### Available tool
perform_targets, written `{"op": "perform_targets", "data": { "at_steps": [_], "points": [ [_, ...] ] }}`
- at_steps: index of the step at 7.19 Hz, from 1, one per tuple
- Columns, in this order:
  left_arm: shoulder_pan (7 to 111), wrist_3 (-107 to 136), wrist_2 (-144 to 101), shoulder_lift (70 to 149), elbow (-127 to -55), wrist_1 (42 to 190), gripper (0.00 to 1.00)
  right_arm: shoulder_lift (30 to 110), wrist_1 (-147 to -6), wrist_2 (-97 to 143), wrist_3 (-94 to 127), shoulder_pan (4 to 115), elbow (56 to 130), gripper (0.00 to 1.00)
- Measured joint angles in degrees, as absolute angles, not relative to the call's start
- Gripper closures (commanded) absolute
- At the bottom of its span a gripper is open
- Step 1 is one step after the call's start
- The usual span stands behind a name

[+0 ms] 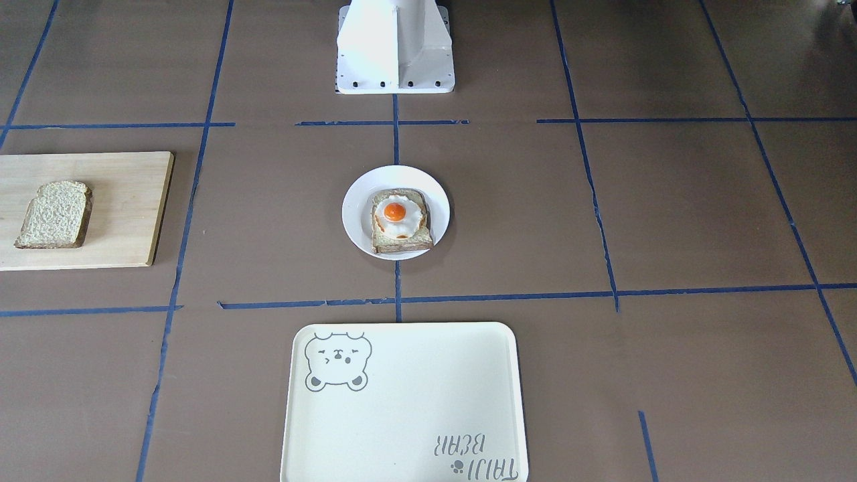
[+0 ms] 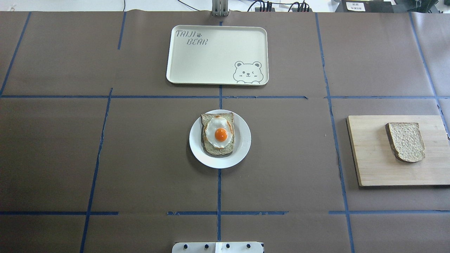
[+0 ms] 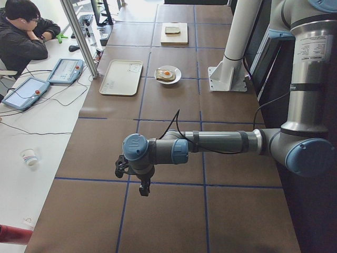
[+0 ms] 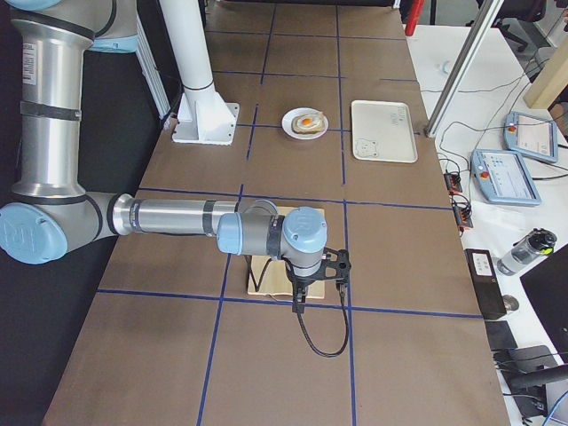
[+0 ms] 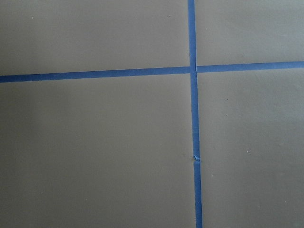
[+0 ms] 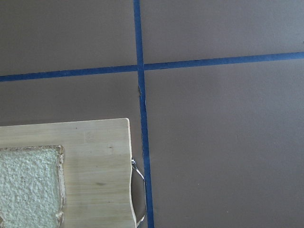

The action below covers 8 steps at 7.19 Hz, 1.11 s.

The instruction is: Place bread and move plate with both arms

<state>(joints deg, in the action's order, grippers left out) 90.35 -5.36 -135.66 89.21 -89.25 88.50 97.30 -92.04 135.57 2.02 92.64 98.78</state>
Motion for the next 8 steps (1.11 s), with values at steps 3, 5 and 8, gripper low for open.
{"op": "perform_targets", "data": {
  "at_steps": [3,5,8],
  "points": [
    [90.35,-5.31,-135.80,89.29,-89.29,88.58,0.00,97.37,-92.10,135.60,2.31,92.64,98.64,0.00],
    [90.35,-5.25,-135.81,89.29,-89.30,88.67,0.00,97.47,-92.11,135.70,2.19,92.64,98.44,0.00],
    [90.29,-5.21,-135.85,89.30,-89.30,88.82,0.00,97.41,-92.11,137.13,2.30,92.64,98.25,0.00]
  ]
}}
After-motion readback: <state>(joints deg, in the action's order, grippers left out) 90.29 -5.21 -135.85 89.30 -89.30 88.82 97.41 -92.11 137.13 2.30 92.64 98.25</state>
